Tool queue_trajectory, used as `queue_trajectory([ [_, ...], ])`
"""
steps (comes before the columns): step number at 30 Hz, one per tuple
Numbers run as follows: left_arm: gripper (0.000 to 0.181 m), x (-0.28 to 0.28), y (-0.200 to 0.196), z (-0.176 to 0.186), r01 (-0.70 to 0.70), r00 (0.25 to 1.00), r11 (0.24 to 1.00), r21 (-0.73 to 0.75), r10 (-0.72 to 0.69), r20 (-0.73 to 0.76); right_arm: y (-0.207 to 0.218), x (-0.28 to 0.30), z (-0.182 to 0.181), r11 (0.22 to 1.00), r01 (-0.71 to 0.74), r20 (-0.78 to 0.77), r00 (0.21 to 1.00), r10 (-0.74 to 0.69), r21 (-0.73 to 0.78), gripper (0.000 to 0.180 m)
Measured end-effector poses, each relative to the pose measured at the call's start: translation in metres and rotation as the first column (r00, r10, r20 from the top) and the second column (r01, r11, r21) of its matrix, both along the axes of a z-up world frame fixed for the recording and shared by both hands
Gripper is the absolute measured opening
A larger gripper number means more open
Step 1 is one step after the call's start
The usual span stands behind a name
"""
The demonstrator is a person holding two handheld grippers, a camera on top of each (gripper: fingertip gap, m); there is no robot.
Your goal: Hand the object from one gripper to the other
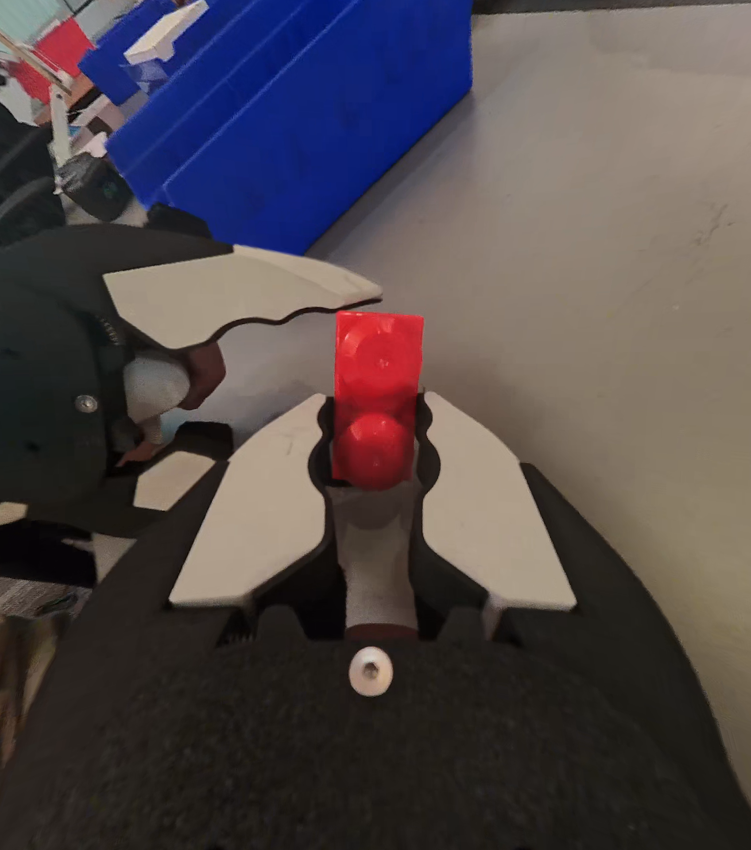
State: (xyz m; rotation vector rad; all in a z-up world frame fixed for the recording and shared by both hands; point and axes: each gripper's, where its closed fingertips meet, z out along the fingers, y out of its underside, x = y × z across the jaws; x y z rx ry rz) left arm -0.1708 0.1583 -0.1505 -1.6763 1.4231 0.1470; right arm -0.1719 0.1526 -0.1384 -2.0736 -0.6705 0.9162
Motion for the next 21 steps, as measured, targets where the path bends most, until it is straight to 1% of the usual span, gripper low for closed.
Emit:
queue_trajectory([
  [1,0.081,-0.001,-0.001,-0.001,-0.004,1.0,0.999,-0.033,0.005,0.024,0.004,0.006,0.003,1.0,0.017,0.005,1.0,-0.017,0.014,0.033],
  [4,0.082,-0.005,-0.009,0.001,-0.024,0.981,0.977,-0.21,0.063,0.182,0.019,0.035,0.025,0.994,0.082,0.015,0.996,-0.084,0.074,0.033],
  [6,0.077,-0.003,-0.024,0.008,0.028,0.938,0.934,-0.356,0.098,0.332,0.032,0.072,0.053,0.977,0.144,0.057,0.986,-0.155,0.157,0.033],
  [8,0.074,-0.004,-0.039,0.015,0.094,0.887,0.894,-0.439,0.124,0.444,0.043,0.123,0.085,0.951,0.224,0.102,0.963,-0.25,0.214,0.033],
  [10,0.075,-0.01,-0.049,0.014,0.117,0.864,0.876,-0.468,0.143,0.483,0.052,0.184,0.109,0.911,0.333,0.166,0.911,-0.378,0.242,0.033],
  [11,0.076,-0.013,-0.053,0.011,0.114,0.863,0.871,-0.477,0.151,0.482,0.054,0.214,0.11,0.899,0.374,0.23,0.877,-0.422,0.227,0.033],
  [12,0.076,-0.016,-0.056,0.009,0.11,0.866,0.868,-0.484,0.155,0.475,0.054,0.238,0.102,0.9,0.398,0.317,0.843,-0.436,0.18,0.033],
  [13,0.075,-0.017,-0.058,0.009,0.107,0.867,0.869,-0.483,0.156,0.473,0.052,0.258,0.086,0.911,0.398,0.424,0.811,-0.404,0.106,0.033],
  [14,0.075,-0.017,-0.059,0.01,0.111,0.866,0.872,-0.477,0.151,0.477,0.049,0.271,0.067,0.934,0.355,0.533,0.784,-0.319,0.037,0.033],
  [16,0.075,-0.013,-0.061,0.011,0.129,0.864,0.872,-0.472,0.135,0.485,0.05,0.288,0.031,0.979,0.202,0.718,0.686,-0.118,-0.032,0.033],
  [17,0.075,-0.011,-0.062,0.009,0.134,0.866,0.869,-0.476,0.13,0.482,0.047,0.295,0.012,0.984,0.142,0.782,0.624,-0.008,-0.104,0.033],
  [18,0.075,-0.011,-0.063,0.008,0.135,0.87,0.866,-0.481,0.128,0.476,0.045,0.305,-0.003,0.976,0.12,0.833,0.546,0.09,-0.184,0.033],
  [19,0.075,-0.011,-0.063,0.006,0.131,0.875,0.866,-0.483,0.128,0.467,0.05,0.311,-0.011,0.97,0.113,0.86,0.492,0.133,-0.215,0.032],
  [20,0.075,-0.012,-0.062,0.006,0.125,0.877,0.87,-0.477,0.128,0.462,0.057,0.311,-0.015,0.965,0.112,0.864,0.479,0.155,-0.235,0.032],
  [21,0.075,-0.013,-0.061,0.006,0.12,0.877,0.876,-0.468,0.127,0.463,0.066,0.307,-0.019,0.96,0.11,0.852,0.496,0.17,-0.256,0.032],
])
